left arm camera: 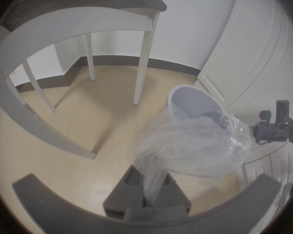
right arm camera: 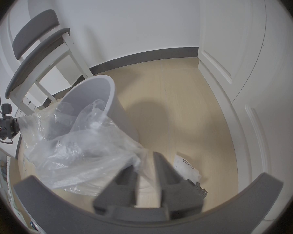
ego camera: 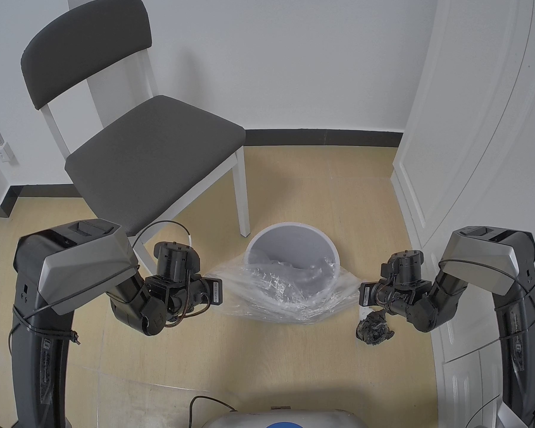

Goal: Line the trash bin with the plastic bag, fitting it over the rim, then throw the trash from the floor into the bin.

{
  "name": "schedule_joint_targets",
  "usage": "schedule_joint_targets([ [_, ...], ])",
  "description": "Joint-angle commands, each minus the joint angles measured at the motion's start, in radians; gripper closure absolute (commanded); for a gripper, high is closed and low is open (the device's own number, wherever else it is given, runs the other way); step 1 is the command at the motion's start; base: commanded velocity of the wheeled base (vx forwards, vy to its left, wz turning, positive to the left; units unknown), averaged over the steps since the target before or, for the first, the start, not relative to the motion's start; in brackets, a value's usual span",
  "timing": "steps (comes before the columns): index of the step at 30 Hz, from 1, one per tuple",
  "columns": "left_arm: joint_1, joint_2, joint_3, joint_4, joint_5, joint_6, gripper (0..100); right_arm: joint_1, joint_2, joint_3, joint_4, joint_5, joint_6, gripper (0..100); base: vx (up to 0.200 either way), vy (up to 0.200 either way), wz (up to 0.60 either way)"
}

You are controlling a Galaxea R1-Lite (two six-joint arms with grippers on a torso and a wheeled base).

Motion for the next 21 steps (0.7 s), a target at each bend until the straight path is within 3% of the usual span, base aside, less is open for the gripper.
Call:
schedule_joint_targets([
  [1,0.000,-0.016,0.014,-0.013,-0.005,-0.001,100,-0.002,-0.020,0.012,0.001,0.001,0.003,0,0.000,0.000,0.00],
  [4,0.002,-0.049,0.046,-0.015,-0.057,-0.004,100,-0.002,-0.081,0.074,0.002,0.013,-0.003,0,0.000,0.000,0.00],
  [9,0.008,-0.077,0.067,-0.010,-0.080,-0.003,100,-0.008,-0.155,0.130,0.004,0.066,-0.011,0,0.000,0.000,0.00],
  [13,0.035,-0.071,0.070,-0.008,-0.130,-0.003,100,-0.057,-0.176,0.158,0.004,0.202,-0.008,0,0.000,0.000,0.00],
  [17,0.052,-0.069,0.074,-0.002,-0.186,-0.004,100,-0.086,-0.172,0.161,0.007,0.285,0.000,0,0.000,0.000,0.00],
  [18,0.052,-0.069,0.074,-0.002,-0.186,-0.004,0,-0.086,-0.172,0.161,0.007,0.285,0.000,0,0.000,0.000,0.00],
  [21,0.057,-0.068,0.072,-0.005,-0.192,-0.004,0,-0.112,-0.172,0.169,0.002,0.342,0.001,0,0.000,0.000,0.00],
])
